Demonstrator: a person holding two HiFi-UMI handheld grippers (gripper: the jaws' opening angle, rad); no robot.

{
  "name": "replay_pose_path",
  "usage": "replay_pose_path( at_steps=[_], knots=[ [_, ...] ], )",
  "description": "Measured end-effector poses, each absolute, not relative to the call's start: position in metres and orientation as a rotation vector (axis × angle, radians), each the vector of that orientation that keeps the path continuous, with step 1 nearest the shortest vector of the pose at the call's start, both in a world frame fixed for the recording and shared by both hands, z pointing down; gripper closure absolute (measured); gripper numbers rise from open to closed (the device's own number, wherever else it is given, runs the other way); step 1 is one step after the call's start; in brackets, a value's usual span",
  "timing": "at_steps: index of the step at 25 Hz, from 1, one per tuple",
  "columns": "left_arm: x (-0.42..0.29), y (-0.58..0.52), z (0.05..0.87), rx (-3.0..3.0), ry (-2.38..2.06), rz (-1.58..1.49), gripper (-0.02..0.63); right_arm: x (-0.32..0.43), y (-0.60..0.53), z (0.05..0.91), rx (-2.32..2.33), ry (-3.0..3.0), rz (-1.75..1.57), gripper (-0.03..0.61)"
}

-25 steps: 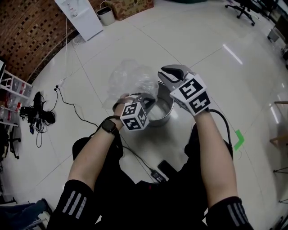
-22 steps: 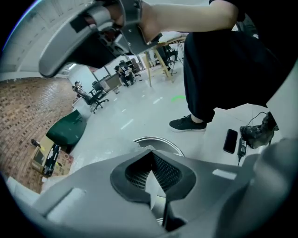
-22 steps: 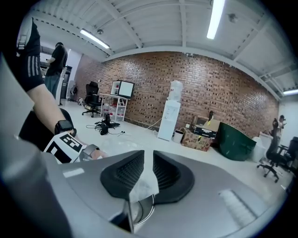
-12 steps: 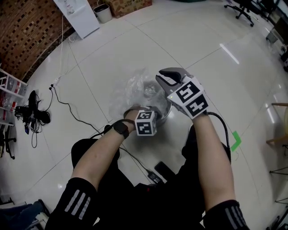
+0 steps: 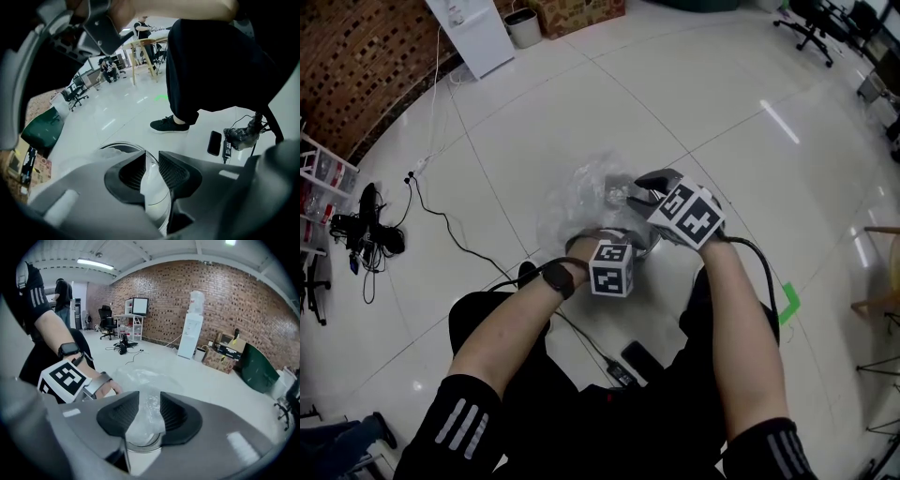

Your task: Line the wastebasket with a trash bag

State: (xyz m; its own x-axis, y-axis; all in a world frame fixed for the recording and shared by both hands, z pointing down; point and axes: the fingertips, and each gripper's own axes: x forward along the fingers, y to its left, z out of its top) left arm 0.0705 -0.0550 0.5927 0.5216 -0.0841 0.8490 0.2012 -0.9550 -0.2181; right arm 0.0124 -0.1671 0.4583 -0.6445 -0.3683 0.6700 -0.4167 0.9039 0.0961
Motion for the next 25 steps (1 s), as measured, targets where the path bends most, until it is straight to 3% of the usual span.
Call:
replay_pose_path(
  at_steps=[14,25],
  knots=[
    [0.032,0.004,0.546,-2.526,-0.406,-1.455,0.538,-0.02,-0.152,0.545,0.337,-2.103,0.057,0.411],
    [-0.093,-0.142,0.494,-2.645,0.542,-1.493,0.541,-0.038,-0.167,0.578,0.33,-2.075,0.083,0.411]
  ],
)
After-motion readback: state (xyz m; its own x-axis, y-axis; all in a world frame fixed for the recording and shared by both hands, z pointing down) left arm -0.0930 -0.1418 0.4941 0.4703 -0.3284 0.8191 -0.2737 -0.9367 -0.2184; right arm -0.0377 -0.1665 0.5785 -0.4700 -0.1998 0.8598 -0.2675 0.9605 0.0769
